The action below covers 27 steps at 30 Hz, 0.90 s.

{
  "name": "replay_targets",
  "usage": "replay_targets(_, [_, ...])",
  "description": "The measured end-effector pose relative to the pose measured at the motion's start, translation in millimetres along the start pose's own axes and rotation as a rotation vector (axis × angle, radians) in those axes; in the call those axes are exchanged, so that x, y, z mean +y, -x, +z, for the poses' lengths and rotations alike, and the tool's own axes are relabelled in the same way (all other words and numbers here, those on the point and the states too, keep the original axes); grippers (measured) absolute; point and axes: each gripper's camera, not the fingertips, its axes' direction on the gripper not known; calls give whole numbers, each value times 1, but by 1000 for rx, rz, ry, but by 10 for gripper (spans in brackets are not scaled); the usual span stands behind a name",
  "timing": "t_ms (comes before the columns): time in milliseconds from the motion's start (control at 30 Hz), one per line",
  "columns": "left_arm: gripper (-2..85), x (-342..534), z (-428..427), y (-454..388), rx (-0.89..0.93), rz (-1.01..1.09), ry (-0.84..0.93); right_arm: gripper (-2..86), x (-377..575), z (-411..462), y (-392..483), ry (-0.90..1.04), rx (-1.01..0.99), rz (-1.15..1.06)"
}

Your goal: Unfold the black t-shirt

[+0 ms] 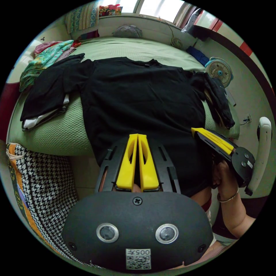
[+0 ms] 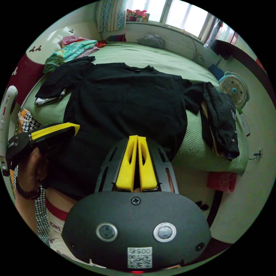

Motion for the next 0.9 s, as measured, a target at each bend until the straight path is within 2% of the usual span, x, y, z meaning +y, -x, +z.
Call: replay_targets(900, [-6,-1,-3,-2,-21,9,-2,-10,-1,-2,-7,-1,4,-4])
